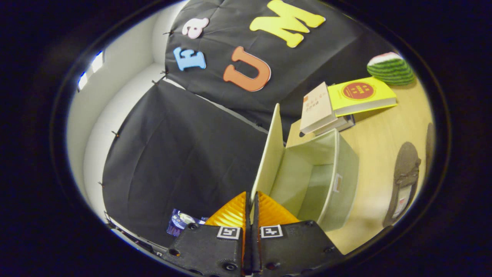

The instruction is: Open the storage box then place both shoes into the box .Put the left shoe in first, then the right shoe, with the right side of both shoes facing outward in a uniform manner.

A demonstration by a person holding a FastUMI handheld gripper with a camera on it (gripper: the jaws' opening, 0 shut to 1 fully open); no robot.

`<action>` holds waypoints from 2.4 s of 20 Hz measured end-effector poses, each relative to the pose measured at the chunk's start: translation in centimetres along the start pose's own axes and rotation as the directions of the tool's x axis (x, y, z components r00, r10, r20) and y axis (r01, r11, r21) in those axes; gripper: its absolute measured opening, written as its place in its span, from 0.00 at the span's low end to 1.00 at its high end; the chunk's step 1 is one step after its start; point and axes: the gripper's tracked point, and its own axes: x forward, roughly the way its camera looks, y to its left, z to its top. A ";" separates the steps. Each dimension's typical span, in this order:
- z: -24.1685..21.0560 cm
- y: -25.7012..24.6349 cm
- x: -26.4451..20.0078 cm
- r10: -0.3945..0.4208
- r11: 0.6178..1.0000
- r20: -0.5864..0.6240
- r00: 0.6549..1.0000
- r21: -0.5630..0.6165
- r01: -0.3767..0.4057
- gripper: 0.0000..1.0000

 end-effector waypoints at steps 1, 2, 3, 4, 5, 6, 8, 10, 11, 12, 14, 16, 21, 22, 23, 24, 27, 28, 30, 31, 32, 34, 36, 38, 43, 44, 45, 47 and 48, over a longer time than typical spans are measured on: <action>-0.1 1.2 1.0 -0.011 1.000 -0.012 1.000 -0.028 0.010 0.06; -0.2 2.1 2.1 -0.027 0.998 -0.025 0.999 -0.062 0.026 0.06; -0.4 2.9 3.4 -0.046 0.995 -0.039 0.998 -0.093 0.042 0.06; -0.9 3.7 4.9 -0.061 0.992 -0.063 0.996 -0.116 0.053 0.06; -1.6 4.4 6.5 -0.064 0.991 -0.082 0.995 -0.122 0.054 0.06; -2.3 5.2 7.9 -0.061 0.990 -0.104 0.993 -0.131 0.047 0.06; -2.8 6.7 10.1 -0.062 0.985 -0.115 0.991 -0.167 0.042 0.06; -2.9 7.3 11.4 -0.093 0.969 -0.103 0.990 -0.237 0.067 0.09; -3.1 7.7 12.3 -0.108 0.960 -0.106 0.989 -0.270 0.076 0.15; -3.5 8.1 13.1 -0.114 0.950 -0.115 0.987 -0.302 0.074 0.28; -4.5 8.0 13.7 -0.152 0.928 -0.125 0.980 -0.359 0.098 0.55; -5.4 8.2 14.4 -0.157 0.922 -0.128 0.979 -0.373 0.099 0.82; -5.4 6.1 11.3 -0.231 0.895 -0.090 0.969 -0.409 0.175 1.00; -5.2 5.7 10.4 -0.249 0.887 -0.085 0.965 -0.420 0.192 1.00; -4.8 5.4 9.3 -0.265 0.877 -0.070 0.962 -0.432 0.211 1.00; -4.2 4.9 8.3 -0.282 0.864 -0.049 0.958 -0.447 0.232 1.00; -1.9 2.8 3.7 -0.347 0.809 0.027 0.938 -0.497 0.314 1.00; -1.1 2.0 2.1 -0.368 0.795 0.054 0.928 -0.500 0.344 1.00; 0.1 0.0 -1.0 -0.407 0.776 0.094 0.909 -0.490 0.398 1.00; 0.5 -1.1 -2.8 -0.426 0.770 0.101 0.899 -0.482 0.419 1.00; 1.2 -2.2 -4.3 -0.443 0.766 0.115 0.889 -0.466 0.442 1.00; 2.3 -5.7 -7.2 -0.515 0.746 0.133 0.847 -0.417 0.519 1.00; 2.0 -9.3 -9.7 -0.575 0.732 0.104 0.812 -0.377 0.567 1.00; 1.5 -13.1 -11.7 -0.630 0.713 0.072 0.774 -0.343 0.612 1.00; -1.1 -21.9 -14.5 -0.725 0.669 -0.057 0.686 -0.294 0.682 1.00; -1.7 -23.2 -14.4 -0.723 0.678 -0.089 0.685 -0.280 0.679 1.00; -2.5 -24.6 -14.6 -0.726 0.680 -0.119 0.677 -0.269 0.682 0.99; -3.6 -26.9 -14.7 -0.734 0.678 -0.167 0.659 -0.243 0.694 0.99; -3.9 -27.9 -14.7 -0.735 0.678 -0.185 0.652 -0.229 0.699 0.99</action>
